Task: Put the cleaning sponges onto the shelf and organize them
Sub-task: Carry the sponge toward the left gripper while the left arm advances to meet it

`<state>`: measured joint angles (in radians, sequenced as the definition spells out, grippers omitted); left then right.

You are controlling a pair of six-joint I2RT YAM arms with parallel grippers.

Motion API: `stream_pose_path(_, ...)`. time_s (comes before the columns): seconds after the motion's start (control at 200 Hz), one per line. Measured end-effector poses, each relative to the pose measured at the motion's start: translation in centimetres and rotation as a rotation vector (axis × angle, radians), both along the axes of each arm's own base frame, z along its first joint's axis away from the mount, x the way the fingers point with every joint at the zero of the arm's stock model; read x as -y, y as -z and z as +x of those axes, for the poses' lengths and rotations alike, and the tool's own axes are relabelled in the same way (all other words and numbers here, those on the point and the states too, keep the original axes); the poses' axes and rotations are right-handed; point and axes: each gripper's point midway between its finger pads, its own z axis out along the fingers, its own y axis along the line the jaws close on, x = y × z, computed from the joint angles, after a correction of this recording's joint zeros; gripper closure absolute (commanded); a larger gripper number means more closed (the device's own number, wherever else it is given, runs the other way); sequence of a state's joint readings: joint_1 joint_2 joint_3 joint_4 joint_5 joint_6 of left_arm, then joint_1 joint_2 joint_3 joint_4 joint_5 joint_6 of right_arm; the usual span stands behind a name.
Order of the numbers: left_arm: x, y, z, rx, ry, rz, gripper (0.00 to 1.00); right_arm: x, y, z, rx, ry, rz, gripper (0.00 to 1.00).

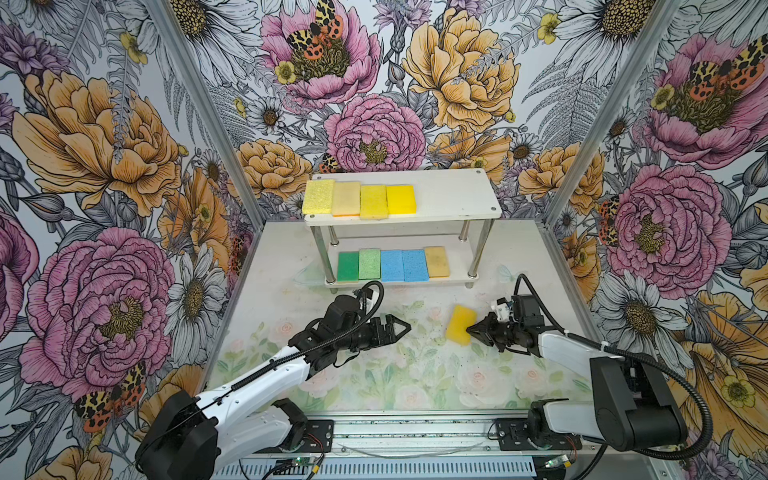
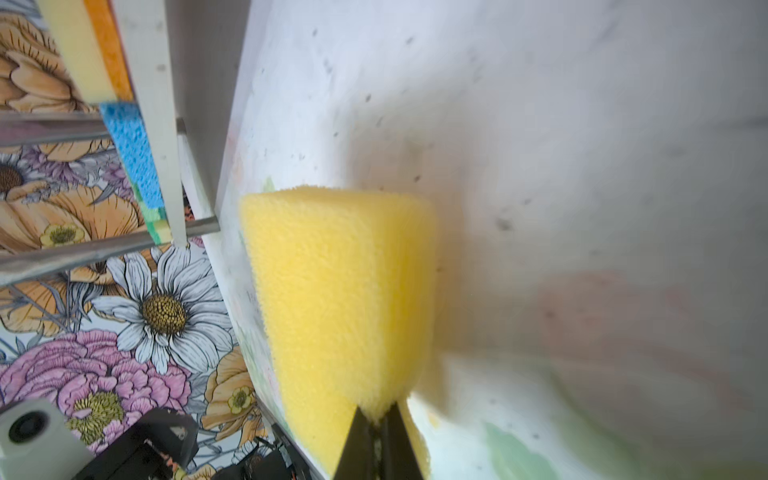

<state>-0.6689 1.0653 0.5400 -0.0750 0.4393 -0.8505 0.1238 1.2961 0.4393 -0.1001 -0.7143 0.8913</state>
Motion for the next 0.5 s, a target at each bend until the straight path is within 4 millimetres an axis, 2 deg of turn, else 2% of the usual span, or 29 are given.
stream_pose_path(0.22, 0.4, 0.2, 0.3, -0.019, -0.007, -0.044, 0.01, -5.8, -3.3, -1.8, 0.061, -0.191, 0.041, 0.92)
stream_pose_path(0.5, 0.2, -1.3, 0.6, 0.005, -0.029, -0.105, 0.01, -12.6, -9.9, -2.0, 0.219, -0.394, 0.108, 0.92)
